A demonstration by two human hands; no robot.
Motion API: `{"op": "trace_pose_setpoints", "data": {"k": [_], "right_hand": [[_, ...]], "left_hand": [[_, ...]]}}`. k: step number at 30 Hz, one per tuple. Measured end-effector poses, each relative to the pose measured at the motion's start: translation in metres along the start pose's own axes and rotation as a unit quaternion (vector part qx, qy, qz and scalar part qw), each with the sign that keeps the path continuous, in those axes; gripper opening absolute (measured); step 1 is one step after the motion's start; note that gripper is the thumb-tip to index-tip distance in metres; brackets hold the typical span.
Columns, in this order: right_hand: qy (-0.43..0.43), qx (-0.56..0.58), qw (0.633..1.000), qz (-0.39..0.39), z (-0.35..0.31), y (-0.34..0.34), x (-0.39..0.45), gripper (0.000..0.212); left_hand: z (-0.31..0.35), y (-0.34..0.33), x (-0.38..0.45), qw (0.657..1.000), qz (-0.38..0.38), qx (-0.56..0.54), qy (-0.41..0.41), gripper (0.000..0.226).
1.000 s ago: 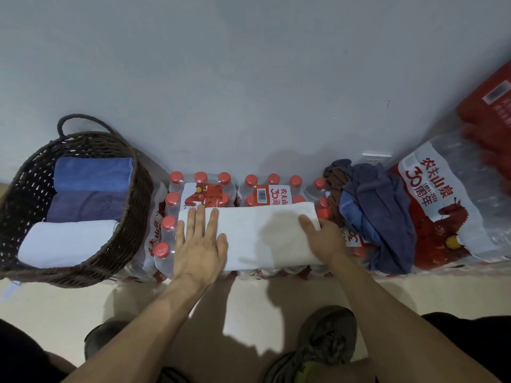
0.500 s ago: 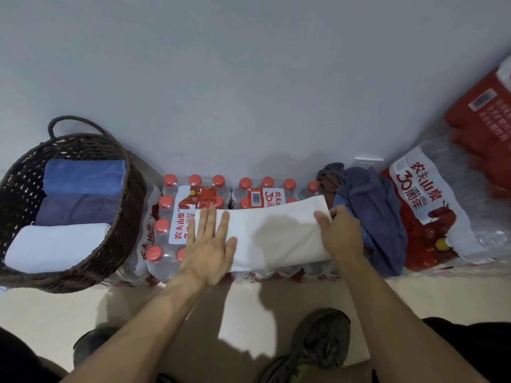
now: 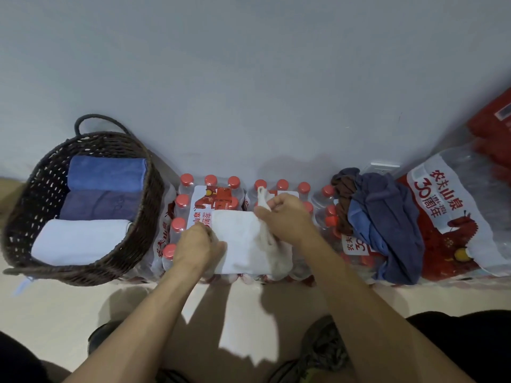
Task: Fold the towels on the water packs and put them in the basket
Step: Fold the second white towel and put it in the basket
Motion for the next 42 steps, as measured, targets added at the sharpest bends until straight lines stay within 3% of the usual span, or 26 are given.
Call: {"op": "trace_pose_setpoints", "data": {"k": [6,12,16,17,21,27,32,35,39,40,42], "right_hand": [[0.035,-0.002,0.999,-0.016,0.003,-0.062,0.005,0.023],[0.056,-0.014,0.997,-0.046,0.013,-0.091,0.007,0.019],[0.042,0.062,0.992,-0.104,0.012,-0.095,0.013,0.019],[0.029,0.089,0.988,-0.120,0.013,-0.096,0.013,0.019],[-0.013,0.163,0.968,-0.192,0.015,-0.100,0.012,0.046],[0.014,0.087,0.965,-0.245,0.012,-0.098,0.005,0.065],[0.021,0.073,0.970,-0.230,0.009,-0.094,-0.001,0.050],[0.046,-0.030,0.979,-0.199,0.000,-0.080,-0.003,0.055],[0.214,-0.190,0.958,-0.003,-0.051,-0.035,-0.023,0.050],[0.249,-0.194,0.949,0.009,-0.063,-0.025,-0.031,0.055],[0.264,-0.206,0.940,-0.068,-0.078,-0.017,-0.040,0.069]], "left_hand": [[-0.014,0.000,0.002,0.991,-0.050,-0.124,0.011,0.018],[-0.014,0.001,0.005,0.986,-0.089,-0.139,-0.015,0.018],[-0.009,0.002,0.005,0.987,-0.117,-0.104,-0.038,0.007],[-0.008,0.003,0.005,0.987,-0.118,-0.102,-0.038,0.015],[-0.007,0.003,0.004,0.981,-0.141,-0.129,-0.011,0.044],[-0.001,-0.004,0.000,0.985,-0.171,-0.038,-0.007,0.048],[0.006,-0.004,-0.007,0.982,-0.183,0.044,-0.002,0.029],[0.016,-0.001,-0.014,0.985,-0.160,0.050,-0.035,0.026],[0.047,0.017,-0.027,0.990,-0.070,0.043,-0.115,0.033],[0.058,0.022,-0.032,0.986,-0.054,0.039,-0.155,0.033],[0.080,0.028,-0.043,0.971,-0.055,-0.010,-0.233,0.028]]}}
Point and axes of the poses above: each hand's wrist, its own x-axis towards the middle knuckle, its own y-axis out of the back of the hand, z = x × y, the point moved 7 cm from there along x, towards the middle knuckle, and after that the axes turned 11 degrees about -z, right-handed, at the moved point
